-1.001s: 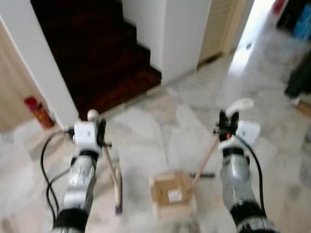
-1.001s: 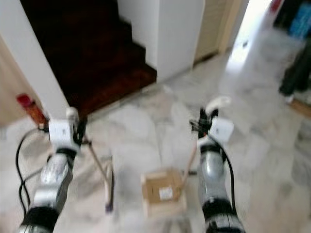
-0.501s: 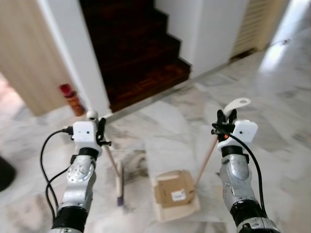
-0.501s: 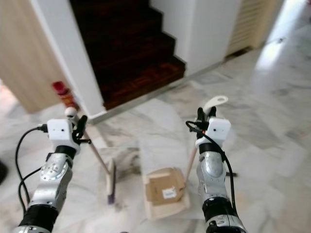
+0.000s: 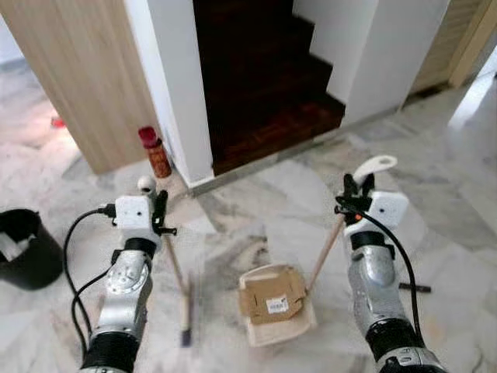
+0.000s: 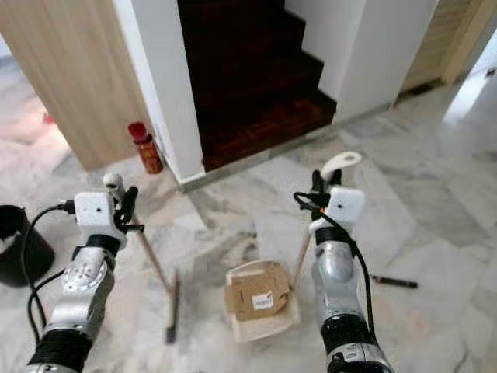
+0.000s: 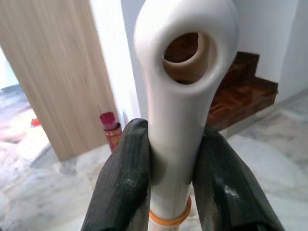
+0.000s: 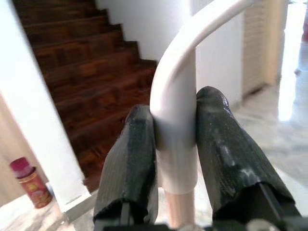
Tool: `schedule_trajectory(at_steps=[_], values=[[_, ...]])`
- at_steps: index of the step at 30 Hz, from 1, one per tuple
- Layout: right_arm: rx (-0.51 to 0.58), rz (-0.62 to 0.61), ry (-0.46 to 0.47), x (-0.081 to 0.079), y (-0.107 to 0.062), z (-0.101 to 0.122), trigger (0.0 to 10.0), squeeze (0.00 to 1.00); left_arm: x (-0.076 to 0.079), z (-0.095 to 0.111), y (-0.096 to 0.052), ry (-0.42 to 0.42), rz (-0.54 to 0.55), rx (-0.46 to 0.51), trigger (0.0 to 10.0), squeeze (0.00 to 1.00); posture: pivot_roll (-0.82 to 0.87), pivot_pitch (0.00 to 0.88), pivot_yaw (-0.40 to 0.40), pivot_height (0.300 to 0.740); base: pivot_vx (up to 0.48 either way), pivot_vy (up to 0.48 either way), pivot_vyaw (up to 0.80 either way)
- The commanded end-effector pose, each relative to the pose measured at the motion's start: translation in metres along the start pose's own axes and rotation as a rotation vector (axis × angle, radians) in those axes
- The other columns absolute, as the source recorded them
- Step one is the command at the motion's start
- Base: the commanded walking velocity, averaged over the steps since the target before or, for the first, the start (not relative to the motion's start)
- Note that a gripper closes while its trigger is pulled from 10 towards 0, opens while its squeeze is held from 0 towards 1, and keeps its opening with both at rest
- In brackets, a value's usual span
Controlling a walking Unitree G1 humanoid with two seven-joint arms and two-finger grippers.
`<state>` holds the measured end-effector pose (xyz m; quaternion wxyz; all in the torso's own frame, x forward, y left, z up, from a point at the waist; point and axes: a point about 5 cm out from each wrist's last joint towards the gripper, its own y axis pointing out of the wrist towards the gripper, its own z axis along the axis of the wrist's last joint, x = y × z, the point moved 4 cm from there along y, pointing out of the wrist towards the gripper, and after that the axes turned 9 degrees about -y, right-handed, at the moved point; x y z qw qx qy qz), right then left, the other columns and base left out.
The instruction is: Sweep floor
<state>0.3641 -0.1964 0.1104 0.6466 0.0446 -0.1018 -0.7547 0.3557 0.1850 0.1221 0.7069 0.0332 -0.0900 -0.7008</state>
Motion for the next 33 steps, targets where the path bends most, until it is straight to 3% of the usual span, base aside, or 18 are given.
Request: schedule_trajectory(at_steps=[1,14,28,33], values=[[0.062,0.003,0.024,-0.0059,0.0059,0.0152,10.0,0.0,0.0007,0.0094,0.0022,-0.008,-0.005,0.036,10.0,0.0,0.07,0.04,0.039,0.74,0.0,0.33,0.44],[0.052,0.007,0.028,-0.0069,0.0057,0.0129,10.0,0.0,0.0,0.0097,0.002,-0.01,-0.007,0.035,10.0,0.0,0.07,0.041,0.039,0.74,0.0,0.331,0.27],[0.055,0.012,0.026,-0.0087,0.0053,0.0136,10.0,0.0,0.0005,0.0095,0.0023,-0.007,-0.009,0.033,10.0,0.0,0.08,0.039,0.041,0.74,0.0,0.332,0.65],[0.052,0.013,0.03,-0.0088,0.0048,0.0127,10.0,0.0,0.0011,0.009,0.0017,-0.01,-0.011,0.03,10.0,0.0,0.08,0.04,0.039,0.74,0.0,0.334,0.0]])
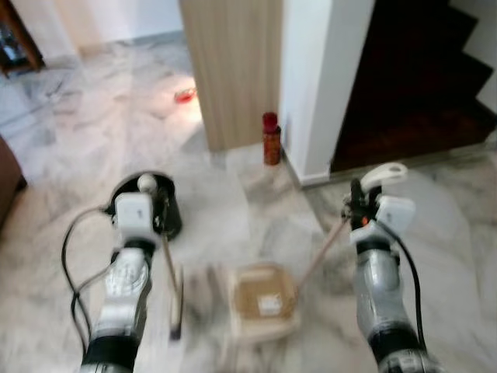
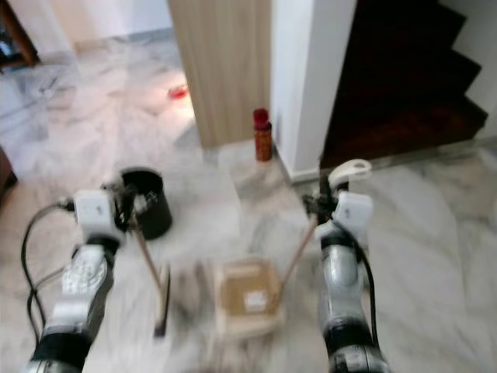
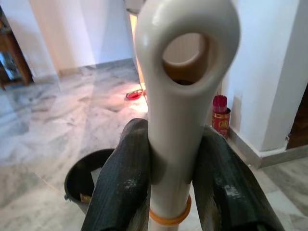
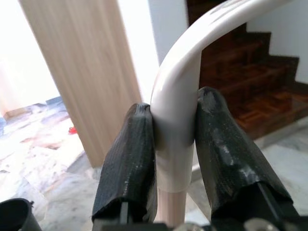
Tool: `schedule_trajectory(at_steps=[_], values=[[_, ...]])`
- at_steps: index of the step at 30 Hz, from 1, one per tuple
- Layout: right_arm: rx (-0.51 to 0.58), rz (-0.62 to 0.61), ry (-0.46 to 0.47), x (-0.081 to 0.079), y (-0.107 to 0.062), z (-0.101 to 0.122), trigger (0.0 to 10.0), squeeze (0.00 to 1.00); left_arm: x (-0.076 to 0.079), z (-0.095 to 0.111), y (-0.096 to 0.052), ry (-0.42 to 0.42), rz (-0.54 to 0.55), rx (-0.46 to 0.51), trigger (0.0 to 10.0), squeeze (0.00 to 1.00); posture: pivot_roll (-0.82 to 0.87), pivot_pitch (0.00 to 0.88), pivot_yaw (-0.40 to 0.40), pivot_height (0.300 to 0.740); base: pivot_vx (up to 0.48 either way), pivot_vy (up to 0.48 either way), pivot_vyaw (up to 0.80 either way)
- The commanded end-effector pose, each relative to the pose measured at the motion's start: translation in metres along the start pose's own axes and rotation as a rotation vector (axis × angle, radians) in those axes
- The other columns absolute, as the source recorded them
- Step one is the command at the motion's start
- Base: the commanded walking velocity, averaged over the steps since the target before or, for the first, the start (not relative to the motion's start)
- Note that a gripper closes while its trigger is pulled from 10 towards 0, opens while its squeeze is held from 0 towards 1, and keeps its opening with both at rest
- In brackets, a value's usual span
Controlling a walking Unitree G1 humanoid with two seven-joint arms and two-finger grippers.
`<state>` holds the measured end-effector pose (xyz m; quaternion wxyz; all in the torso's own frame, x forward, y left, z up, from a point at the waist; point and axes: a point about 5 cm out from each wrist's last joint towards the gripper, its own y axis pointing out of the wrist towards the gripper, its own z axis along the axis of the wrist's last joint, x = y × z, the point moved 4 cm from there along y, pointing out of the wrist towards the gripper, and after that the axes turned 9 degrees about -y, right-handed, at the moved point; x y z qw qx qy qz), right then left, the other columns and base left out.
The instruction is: Sweep floor
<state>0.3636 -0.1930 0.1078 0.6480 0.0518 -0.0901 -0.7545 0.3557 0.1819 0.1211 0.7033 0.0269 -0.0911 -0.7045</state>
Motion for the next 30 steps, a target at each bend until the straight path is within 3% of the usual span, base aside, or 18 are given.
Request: schedule_trajectory(at_steps=[1,30], values=[[0.06,0.014,0.003,-0.0057,0.0062,0.0147,10.0,0.0,-0.0018,0.0102,0.0019,0.001,-0.003,0.038,10.0,0.0,0.08,0.04,0.039,0.74,0.0,0.334,0.0],[0.065,0.047,0.01,-0.0125,0.0073,0.017,10.0,0.0,-0.0006,0.0105,0.002,0.002,-0.007,0.036,10.0,0.0,0.08,0.042,0.038,0.74,0.0,0.333,0.0]])
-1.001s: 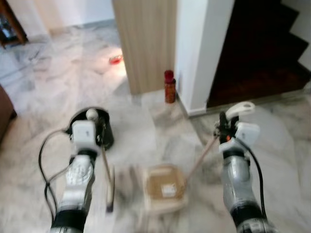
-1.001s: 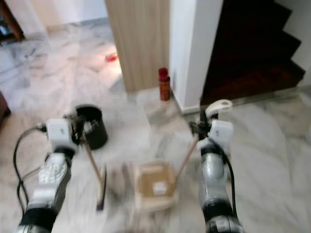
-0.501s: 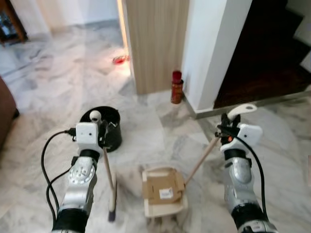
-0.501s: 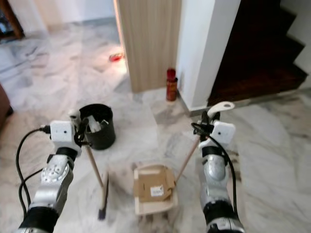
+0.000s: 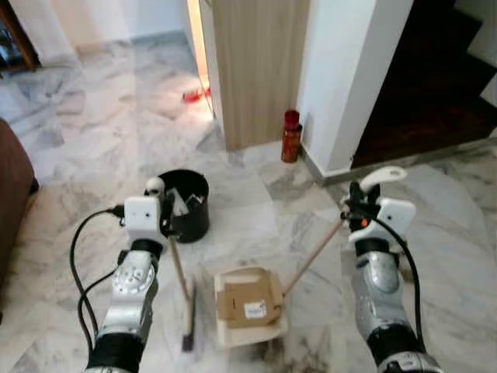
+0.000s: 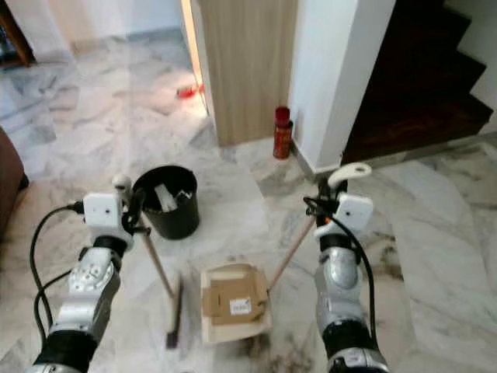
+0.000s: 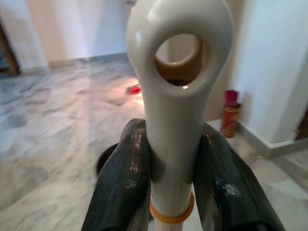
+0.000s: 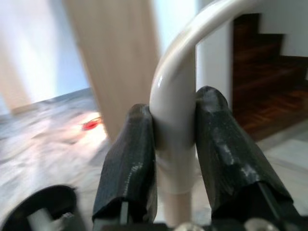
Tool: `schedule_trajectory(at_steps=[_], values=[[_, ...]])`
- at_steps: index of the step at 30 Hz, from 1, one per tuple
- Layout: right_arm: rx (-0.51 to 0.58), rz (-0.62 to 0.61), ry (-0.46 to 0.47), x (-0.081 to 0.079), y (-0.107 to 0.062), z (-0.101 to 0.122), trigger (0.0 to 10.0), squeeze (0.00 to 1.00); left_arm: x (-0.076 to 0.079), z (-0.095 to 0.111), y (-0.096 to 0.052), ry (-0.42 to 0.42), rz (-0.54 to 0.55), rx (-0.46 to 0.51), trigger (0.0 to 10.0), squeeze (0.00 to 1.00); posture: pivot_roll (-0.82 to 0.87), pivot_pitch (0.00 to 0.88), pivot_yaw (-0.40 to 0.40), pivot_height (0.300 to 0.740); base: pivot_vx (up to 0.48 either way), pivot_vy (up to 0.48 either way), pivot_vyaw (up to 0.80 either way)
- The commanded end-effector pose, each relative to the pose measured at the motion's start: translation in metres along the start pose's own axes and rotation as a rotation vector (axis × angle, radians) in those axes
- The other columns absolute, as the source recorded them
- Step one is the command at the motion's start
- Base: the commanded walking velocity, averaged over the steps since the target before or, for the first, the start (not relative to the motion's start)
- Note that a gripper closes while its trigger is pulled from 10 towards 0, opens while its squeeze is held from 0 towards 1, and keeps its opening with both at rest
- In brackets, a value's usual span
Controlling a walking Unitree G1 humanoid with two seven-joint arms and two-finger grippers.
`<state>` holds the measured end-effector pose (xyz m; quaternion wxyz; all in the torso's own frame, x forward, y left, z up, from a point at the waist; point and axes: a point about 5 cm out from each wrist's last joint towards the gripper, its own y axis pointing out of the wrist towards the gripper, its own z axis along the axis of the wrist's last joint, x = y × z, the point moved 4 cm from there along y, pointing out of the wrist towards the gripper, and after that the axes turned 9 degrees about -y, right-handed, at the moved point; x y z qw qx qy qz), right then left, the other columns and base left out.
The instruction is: Sweep floor
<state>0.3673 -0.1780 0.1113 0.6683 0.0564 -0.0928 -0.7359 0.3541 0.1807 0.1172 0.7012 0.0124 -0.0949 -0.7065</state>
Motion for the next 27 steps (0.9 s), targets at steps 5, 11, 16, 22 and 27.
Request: schedule_trajectory(at_steps=[5,11,16,22,27], values=[[0.056,-0.002,-0.005,0.002,0.005,0.014,10.0,0.0,-0.001,0.014,0.004,0.031,-0.003,0.051,10.0,0.0,0.08,0.041,0.037,0.74,0.0,0.335,0.49],[0.06,-0.004,-0.004,0.002,0.005,0.015,10.0,0.0,-0.001,0.014,0.004,0.03,-0.007,0.05,10.0,0.0,0.08,0.041,0.038,0.74,0.0,0.333,0.64],[0.062,-0.003,-0.003,0.002,0.006,0.016,10.0,0.0,-0.001,0.014,0.004,0.032,-0.008,0.049,10.0,0.0,0.08,0.042,0.037,0.74,0.0,0.329,0.28],[0.067,-0.005,0.01,0.002,0.008,0.019,10.0,0.0,-0.001,0.013,0.004,0.033,-0.007,0.048,10.0,0.0,0.08,0.042,0.037,0.74,0.0,0.27,0.0],[0.094,-0.01,0.012,0.002,0.013,0.027,10.0,0.0,0.0,0.013,0.004,0.038,-0.013,0.048,10.0,0.0,0.08,0.042,0.037,0.74,0.0,0.0,0.0]])
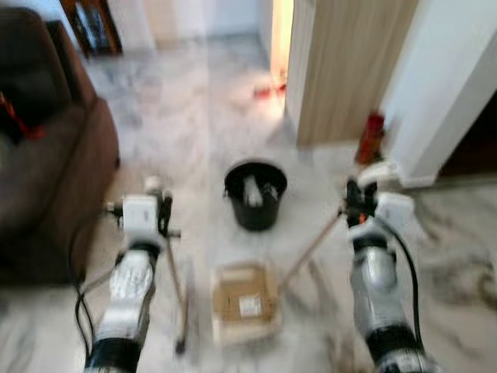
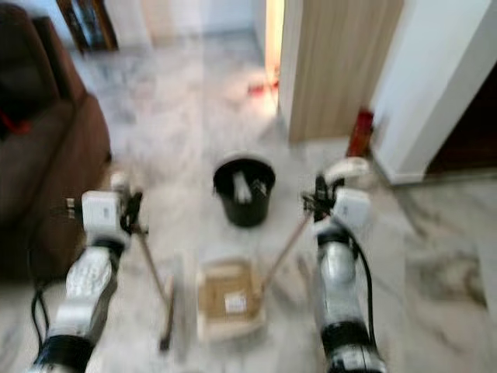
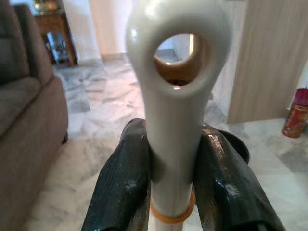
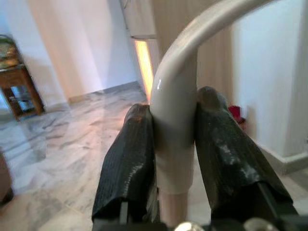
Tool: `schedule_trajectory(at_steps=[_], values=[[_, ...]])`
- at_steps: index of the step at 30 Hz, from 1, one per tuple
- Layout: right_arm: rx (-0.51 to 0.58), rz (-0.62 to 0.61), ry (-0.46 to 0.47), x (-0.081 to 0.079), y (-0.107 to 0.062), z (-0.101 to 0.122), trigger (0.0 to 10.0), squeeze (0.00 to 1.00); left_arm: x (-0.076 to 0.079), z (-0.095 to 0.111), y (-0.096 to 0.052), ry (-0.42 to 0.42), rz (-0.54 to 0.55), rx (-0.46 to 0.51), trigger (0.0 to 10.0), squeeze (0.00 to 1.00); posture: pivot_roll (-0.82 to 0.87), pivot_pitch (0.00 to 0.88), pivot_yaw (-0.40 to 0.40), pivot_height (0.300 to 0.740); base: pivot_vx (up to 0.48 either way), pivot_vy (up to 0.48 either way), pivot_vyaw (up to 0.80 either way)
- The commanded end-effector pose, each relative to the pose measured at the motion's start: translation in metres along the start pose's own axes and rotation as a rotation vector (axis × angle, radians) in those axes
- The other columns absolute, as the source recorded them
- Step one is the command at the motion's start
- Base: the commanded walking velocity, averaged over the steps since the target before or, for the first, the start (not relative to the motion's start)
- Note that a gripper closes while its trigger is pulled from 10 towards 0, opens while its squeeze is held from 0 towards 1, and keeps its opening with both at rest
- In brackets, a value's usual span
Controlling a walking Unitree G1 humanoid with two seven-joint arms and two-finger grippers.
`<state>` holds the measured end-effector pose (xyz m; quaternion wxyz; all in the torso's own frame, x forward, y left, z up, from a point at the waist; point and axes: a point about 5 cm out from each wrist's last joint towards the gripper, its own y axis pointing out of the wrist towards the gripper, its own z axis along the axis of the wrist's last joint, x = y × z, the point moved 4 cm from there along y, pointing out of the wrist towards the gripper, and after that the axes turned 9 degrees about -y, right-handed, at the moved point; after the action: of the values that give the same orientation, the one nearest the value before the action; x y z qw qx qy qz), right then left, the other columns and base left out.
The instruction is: Sweep floor
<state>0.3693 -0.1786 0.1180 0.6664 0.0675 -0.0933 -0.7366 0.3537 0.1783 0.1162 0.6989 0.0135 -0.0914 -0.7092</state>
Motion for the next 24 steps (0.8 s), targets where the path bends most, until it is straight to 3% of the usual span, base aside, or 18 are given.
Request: schedule_trajectory(at_steps=[1,5,13,16,18,22,24], values=[[0.09,-0.004,-0.002,0.001,0.011,0.025,10.0,0.0,-0.002,0.014,0.004,0.032,-0.006,0.052,10.0,0.0,0.08,0.041,0.036,0.74,0.0,0.0,0.0],[0.127,-0.002,0.012,0.0,0.016,0.035,10.0,0.0,-0.002,0.015,0.004,0.033,-0.008,0.055,10.0,0.0,0.08,0.041,0.035,0.74,0.0,0.0,0.0],[0.303,-0.061,0.043,0.004,0.028,0.082,10.0,0.0,0.0,0.016,0.004,0.03,-0.016,0.063,10.0,0.0,0.08,0.039,0.036,0.74,0.0,0.0,0.0],[0.328,-0.07,0.052,0.005,0.031,0.09,10.0,0.0,0.0,0.016,0.004,0.032,-0.016,0.065,10.0,0.0,0.08,0.039,0.036,0.74,0.0,0.0,0.0],[0.39,-0.073,0.078,0.004,0.035,0.109,10.0,0.0,0.0,0.017,0.004,0.043,-0.017,0.068,10.0,0.0,0.08,0.039,0.037,0.74,0.0,0.0,0.0],[0.426,-0.077,0.085,0.004,0.037,0.119,10.0,0.0,0.0,0.017,0.005,0.048,-0.018,0.069,10.0,0.0,0.08,0.038,0.038,0.74,0.0,0.0,0.0],[0.499,-0.074,0.073,0.001,0.04,0.142,10.0,0.0,0.0,0.017,0.005,0.048,-0.02,0.066,10.0,0.0,0.08,0.039,0.045,0.74,0.0,0.0,0.0]])
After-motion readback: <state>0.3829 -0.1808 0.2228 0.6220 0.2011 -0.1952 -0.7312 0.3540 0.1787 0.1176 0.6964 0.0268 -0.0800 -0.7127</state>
